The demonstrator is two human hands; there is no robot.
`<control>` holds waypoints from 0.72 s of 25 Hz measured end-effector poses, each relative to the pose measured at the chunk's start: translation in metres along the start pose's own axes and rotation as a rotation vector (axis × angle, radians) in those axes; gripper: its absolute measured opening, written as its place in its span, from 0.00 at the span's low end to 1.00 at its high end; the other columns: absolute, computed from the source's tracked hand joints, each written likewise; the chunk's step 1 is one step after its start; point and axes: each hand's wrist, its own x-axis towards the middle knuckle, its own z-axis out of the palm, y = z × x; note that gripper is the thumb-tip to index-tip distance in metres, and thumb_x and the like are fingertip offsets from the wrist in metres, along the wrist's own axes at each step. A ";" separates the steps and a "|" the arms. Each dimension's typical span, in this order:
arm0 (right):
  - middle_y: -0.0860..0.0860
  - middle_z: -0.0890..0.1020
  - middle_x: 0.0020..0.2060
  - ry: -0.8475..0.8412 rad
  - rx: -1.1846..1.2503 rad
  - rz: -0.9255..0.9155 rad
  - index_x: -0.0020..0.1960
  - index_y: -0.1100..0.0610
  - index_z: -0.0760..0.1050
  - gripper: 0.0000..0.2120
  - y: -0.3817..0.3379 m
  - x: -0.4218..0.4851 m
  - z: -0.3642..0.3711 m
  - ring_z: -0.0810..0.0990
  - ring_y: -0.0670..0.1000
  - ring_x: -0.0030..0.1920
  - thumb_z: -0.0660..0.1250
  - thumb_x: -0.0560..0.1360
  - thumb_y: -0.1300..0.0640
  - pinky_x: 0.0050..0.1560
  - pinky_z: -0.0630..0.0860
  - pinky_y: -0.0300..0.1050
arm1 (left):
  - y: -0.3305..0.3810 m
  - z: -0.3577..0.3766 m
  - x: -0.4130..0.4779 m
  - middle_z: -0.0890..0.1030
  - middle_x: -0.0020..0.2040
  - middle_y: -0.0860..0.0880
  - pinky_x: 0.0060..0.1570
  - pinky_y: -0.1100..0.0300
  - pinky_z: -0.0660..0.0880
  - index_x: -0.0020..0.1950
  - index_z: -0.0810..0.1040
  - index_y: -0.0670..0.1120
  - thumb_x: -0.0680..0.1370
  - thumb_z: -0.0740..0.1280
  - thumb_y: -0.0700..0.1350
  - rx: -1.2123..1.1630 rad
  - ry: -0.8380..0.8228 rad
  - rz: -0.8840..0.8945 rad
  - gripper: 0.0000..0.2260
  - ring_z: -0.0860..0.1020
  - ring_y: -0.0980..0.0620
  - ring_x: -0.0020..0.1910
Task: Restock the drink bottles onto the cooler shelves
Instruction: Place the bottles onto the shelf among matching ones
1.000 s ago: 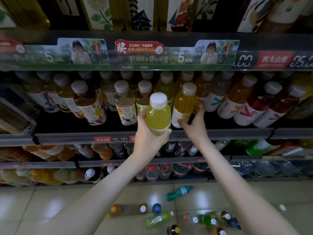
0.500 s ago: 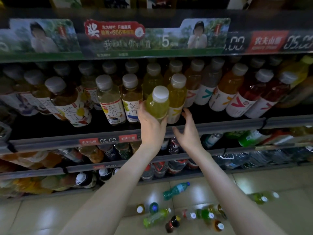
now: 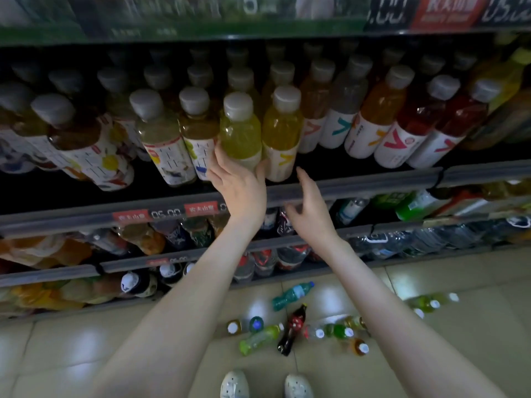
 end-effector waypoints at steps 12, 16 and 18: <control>0.50 0.60 0.75 -0.199 -0.069 0.324 0.78 0.54 0.52 0.32 0.241 -0.146 0.076 0.59 0.47 0.74 0.62 0.79 0.63 0.66 0.55 0.31 | -0.118 0.030 -0.289 0.70 0.56 0.43 0.54 0.54 0.69 0.58 0.68 0.41 0.75 0.64 0.39 -0.093 -0.295 0.410 0.13 0.71 0.42 0.52; 0.56 0.64 0.72 -0.309 -0.136 0.442 0.77 0.56 0.51 0.32 0.372 -0.204 0.157 0.63 0.52 0.72 0.61 0.78 0.66 0.66 0.59 0.36 | -0.228 0.097 -0.424 0.75 0.55 0.41 0.46 0.46 0.76 0.60 0.73 0.43 0.76 0.61 0.41 0.038 -0.851 0.204 0.13 0.76 0.40 0.49; 0.57 0.65 0.71 -0.357 -0.161 0.493 0.78 0.57 0.50 0.32 0.434 -0.224 0.204 0.64 0.54 0.71 0.61 0.78 0.66 0.67 0.60 0.38 | -0.280 0.139 -0.477 0.72 0.63 0.40 0.54 0.44 0.75 0.68 0.70 0.44 0.76 0.63 0.38 0.150 -1.062 0.051 0.20 0.74 0.37 0.58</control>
